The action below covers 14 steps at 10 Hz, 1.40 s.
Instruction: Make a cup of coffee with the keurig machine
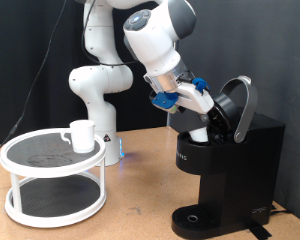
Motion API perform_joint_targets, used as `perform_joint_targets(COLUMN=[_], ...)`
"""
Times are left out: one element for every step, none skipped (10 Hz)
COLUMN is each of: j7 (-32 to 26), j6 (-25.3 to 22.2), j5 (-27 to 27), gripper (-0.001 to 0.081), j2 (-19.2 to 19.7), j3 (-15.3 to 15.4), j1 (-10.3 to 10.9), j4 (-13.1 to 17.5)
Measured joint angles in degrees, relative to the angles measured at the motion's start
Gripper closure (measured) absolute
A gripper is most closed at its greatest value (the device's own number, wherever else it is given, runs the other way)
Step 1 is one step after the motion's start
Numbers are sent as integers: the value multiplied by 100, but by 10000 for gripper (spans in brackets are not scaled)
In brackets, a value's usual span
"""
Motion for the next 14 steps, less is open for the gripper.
perform_joint_targets(j7=[50, 84, 100, 106, 111, 112, 112, 112, 89, 55, 40, 34, 34, 8], j6=[39, 107, 196, 308, 385, 431, 498, 537, 581, 603, 637, 682, 660, 647], j5=[-81, -128, -165, -183, -194, -203, -203, -200, -124, 13, 187, 328, 270, 328], gripper=[72, 72, 72, 72, 72, 72, 72, 72, 72, 72, 72, 72, 72, 72], j2=[1, 2, 4, 8, 10, 20, 30, 32, 25, -5, -69, -202, -194, -193], j3=[13, 28, 48, 70, 77, 80, 81, 81, 79, 63, 34, -2, 2, 2], j1=[3, 4, 4, 4, 4, 4, 4, 4, 4, 2, -8, -18, -16, -15], j4=[-43, -94, -153, -214, -249, -295, -332, -362, -376, -381, -382, -423, -428, -416])
